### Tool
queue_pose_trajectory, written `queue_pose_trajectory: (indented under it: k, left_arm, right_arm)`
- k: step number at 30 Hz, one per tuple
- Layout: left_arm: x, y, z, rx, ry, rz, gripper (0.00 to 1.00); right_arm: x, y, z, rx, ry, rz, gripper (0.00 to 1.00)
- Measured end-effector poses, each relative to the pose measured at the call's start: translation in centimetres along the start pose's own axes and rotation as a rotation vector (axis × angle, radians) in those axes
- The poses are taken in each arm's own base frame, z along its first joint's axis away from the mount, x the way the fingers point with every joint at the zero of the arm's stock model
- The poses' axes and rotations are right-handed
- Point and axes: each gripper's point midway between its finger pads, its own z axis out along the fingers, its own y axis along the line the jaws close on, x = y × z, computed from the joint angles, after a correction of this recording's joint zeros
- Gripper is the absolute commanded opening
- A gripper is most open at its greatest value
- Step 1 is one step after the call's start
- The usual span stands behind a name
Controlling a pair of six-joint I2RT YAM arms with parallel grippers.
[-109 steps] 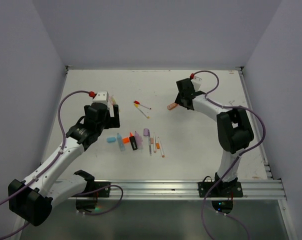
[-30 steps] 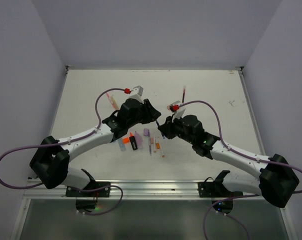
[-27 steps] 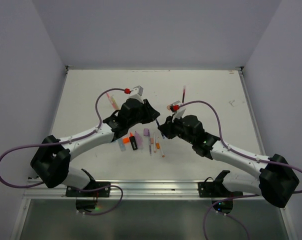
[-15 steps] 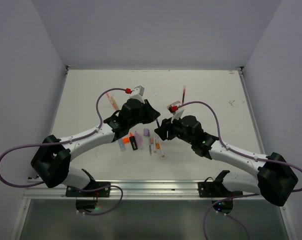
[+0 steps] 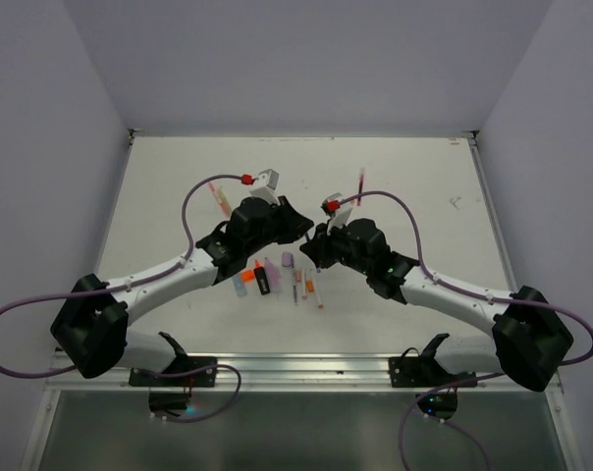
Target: Open the pen caps
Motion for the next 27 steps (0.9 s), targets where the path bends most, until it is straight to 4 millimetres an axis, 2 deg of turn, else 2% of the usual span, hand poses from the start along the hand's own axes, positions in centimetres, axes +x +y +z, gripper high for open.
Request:
queue_pose_trajectory:
  k: [1, 6, 13, 14, 18, 20, 24, 27]
  left_arm:
    - [-0.1, 0.0, 0.0, 0.001, -0.003, 0.000, 0.00]
    - [-0.5, 0.0, -0.2, -0.008, -0.029, 0.001, 0.00]
    - [-0.8, -1.3, -0.4, 0.034, -0.034, -0.044, 0.00]
    - [-2.4, -0.8, -0.3, 0.018, -0.083, -0.065, 0.00]
    - [-10.8, 1.8, -0.6, -0.057, -0.325, -0.146, 0.00]
    - [-13.7, 1.8, -1.2, -0.062, -0.411, -0.160, 0.00]
    - [-16.8, -0.5, -2.1, -0.015, -0.492, -0.162, 0.02]
    - [-17.2, -1.7, -2.1, 0.016, -0.478, -0.146, 0.04]
  right_arm:
    - [0.0, 0.0, 0.0, 0.001, 0.001, 0.000, 0.00]
    - [-0.1, 0.1, -0.3, -0.005, -0.006, -0.002, 0.00]
    - [0.1, 0.4, -2.0, -0.030, -0.035, -0.014, 0.00]
    - [0.9, 0.1, -2.3, -0.024, -0.016, -0.015, 0.00]
    - [5.6, -1.4, -3.7, 0.011, 0.103, -0.017, 0.00]
    - [7.4, -2.0, -4.2, 0.026, 0.152, -0.015, 0.00]
    - [8.5, -2.5, -4.9, 0.045, 0.181, -0.011, 0.00]
    - [8.2, -3.0, -5.2, 0.082, 0.165, 0.000, 0.00]
